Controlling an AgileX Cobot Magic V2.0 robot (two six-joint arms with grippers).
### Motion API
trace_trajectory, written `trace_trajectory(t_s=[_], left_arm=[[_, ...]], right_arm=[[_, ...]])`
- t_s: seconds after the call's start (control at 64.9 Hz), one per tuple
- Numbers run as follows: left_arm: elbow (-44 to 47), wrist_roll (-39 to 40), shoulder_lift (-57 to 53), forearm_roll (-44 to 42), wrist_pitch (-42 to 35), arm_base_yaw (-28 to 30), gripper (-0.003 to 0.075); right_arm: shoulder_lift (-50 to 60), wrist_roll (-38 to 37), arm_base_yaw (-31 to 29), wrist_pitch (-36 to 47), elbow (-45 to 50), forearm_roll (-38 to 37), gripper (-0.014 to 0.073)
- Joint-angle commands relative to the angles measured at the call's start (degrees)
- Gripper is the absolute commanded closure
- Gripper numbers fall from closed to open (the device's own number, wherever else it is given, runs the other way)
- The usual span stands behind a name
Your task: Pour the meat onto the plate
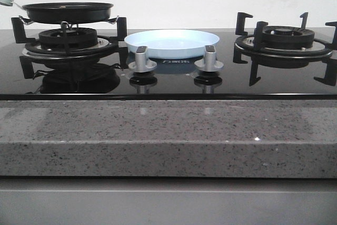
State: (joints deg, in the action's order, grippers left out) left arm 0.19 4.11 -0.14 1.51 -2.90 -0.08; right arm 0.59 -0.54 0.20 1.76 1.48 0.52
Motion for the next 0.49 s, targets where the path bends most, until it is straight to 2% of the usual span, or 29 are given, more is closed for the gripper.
trace_trajectory(t_s=[0.0, 0.108, 0.231, 0.477], left_arm=[[-0.25, -0.02, -0.96, 0.56, -5.71, -0.37, 0.0741], [-3.51, -0.02, -0.96, 2.34, -1.77, -0.37, 0.0741], [-11.24, -0.02, -0.48, 2.48, 8.12, -0.37, 0.0741], [-29.28, -0.02, 8.07, 2.59, 24.3, -0.37, 0.0741]], right_arm=[[0.96, 0.02, -0.41, 4.85, -0.26, -0.52, 0.0662], [0.96, 0.02, -0.41, 4.02, -1.17, -0.52, 0.0662], [0.96, 0.02, -0.41, 0.04, -4.81, -0.52, 0.0662], [-2.07, 0.02, -0.3, -17.78, -18.88, -0.19, 0.0662]])
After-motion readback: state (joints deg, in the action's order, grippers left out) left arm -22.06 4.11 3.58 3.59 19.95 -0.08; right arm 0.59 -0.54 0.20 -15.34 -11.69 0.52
